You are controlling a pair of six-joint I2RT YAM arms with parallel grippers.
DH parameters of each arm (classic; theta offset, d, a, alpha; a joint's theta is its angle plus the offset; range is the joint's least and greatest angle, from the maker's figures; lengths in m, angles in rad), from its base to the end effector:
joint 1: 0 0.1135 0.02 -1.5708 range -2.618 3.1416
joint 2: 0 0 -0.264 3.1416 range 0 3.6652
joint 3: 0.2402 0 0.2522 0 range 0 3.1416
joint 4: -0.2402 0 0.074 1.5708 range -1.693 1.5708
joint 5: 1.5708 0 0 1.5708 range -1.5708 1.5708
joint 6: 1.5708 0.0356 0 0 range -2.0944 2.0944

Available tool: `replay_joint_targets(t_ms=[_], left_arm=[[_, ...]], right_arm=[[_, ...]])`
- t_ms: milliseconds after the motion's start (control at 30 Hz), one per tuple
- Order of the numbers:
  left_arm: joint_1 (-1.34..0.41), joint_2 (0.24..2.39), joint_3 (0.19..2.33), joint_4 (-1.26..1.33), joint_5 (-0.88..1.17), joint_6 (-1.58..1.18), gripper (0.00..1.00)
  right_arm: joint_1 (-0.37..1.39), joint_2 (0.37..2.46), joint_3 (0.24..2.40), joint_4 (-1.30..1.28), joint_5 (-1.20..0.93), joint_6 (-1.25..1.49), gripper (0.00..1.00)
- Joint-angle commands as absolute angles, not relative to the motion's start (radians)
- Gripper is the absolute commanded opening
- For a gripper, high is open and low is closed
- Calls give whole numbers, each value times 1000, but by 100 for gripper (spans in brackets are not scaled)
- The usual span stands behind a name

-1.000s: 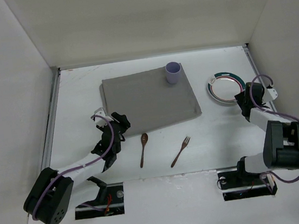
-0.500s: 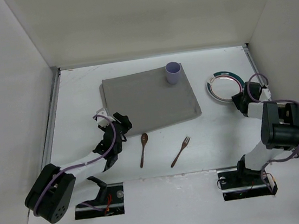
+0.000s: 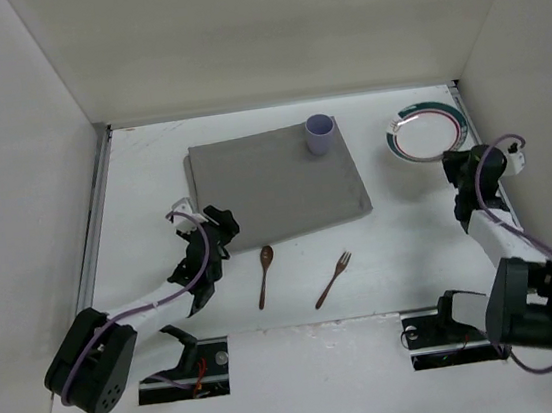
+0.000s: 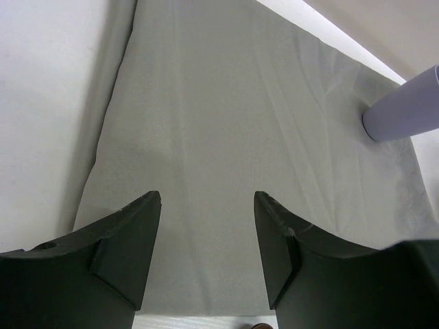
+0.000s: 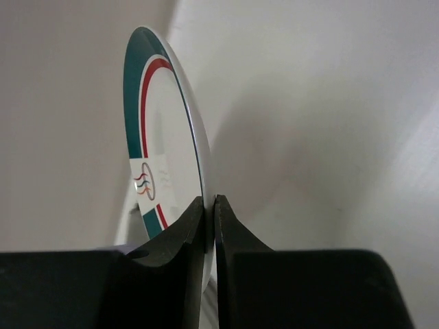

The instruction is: Set the dinner table for one person

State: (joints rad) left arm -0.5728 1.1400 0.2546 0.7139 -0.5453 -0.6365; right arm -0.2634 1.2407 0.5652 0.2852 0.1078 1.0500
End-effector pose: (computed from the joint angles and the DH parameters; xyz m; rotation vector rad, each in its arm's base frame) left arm 0.1900 -0.1006 0.1839 -0.4511 1.6757 -0.4197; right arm 0.2542 -0.0725 0.2153 1.2655 1.5245 0.4097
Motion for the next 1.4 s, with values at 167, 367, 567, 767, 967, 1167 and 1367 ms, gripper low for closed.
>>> replay_joint_targets(t_ms=[167,367,567,767,967,1167,1367], left_arm=[[-507,1023,204,747,-583,-660,53],[-403,907,152,693,-607,-710,53],[-328,815,121,624,-612,-773,53],[-312,805,121,607,-610,-778,54],[-321,845,133,614,-595,-781,54],[-326,830,129,614,-595,-782,54],[-372,888,152,632,-595,-770,53]], right_arm=[[31,1000,793,213,66,870,14],[427,1162,897,242,35,850,14],[630,1460,1025,310,35,861,14],[637,1712,1147,322,8,882,14],[624,1848,1230,316,20,890,14],[608,1916,1244,310,44,903,16],[599,1960,1273,240,64,913,23]])
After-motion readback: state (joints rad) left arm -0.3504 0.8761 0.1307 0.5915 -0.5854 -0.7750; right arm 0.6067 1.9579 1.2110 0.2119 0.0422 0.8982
